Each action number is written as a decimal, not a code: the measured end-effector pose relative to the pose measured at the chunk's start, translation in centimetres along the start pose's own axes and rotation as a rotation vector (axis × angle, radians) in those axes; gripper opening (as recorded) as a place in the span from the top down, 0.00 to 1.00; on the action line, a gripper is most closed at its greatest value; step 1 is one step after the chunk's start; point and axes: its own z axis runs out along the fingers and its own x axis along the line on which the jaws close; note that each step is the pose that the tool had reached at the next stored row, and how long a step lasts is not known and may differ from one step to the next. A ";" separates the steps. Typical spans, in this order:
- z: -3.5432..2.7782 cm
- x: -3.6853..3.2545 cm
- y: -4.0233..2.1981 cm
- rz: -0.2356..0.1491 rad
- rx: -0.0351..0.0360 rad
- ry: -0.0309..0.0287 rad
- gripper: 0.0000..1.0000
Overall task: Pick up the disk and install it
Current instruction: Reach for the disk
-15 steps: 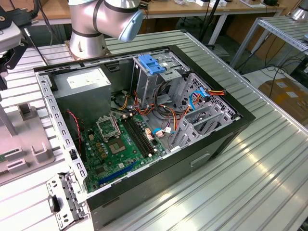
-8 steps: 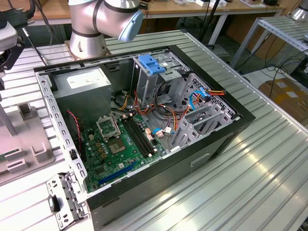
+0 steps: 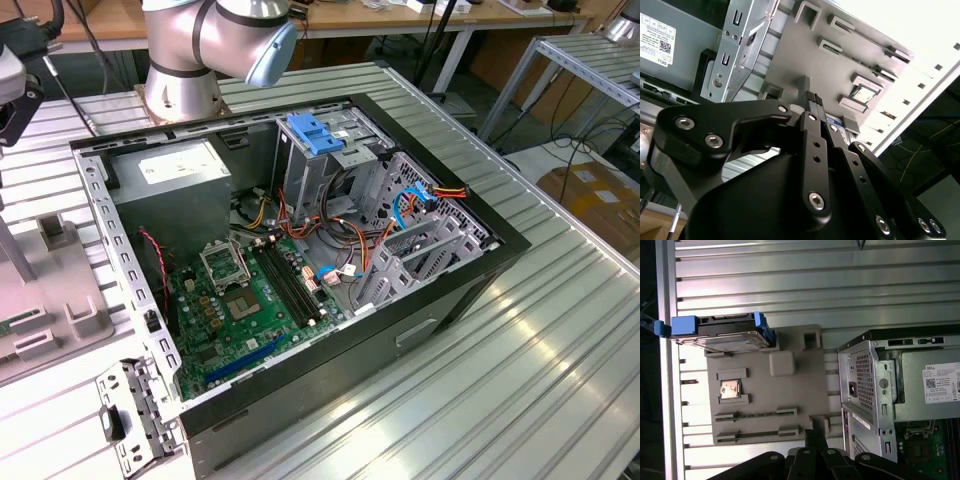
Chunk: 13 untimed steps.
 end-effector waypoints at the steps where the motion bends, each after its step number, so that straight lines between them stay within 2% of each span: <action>1: 0.00 0.06 0.00 0.000 0.0000 0.0000 0.89; 13: -0.02 0.88 -0.06 0.000 0.0001 0.0001 0.89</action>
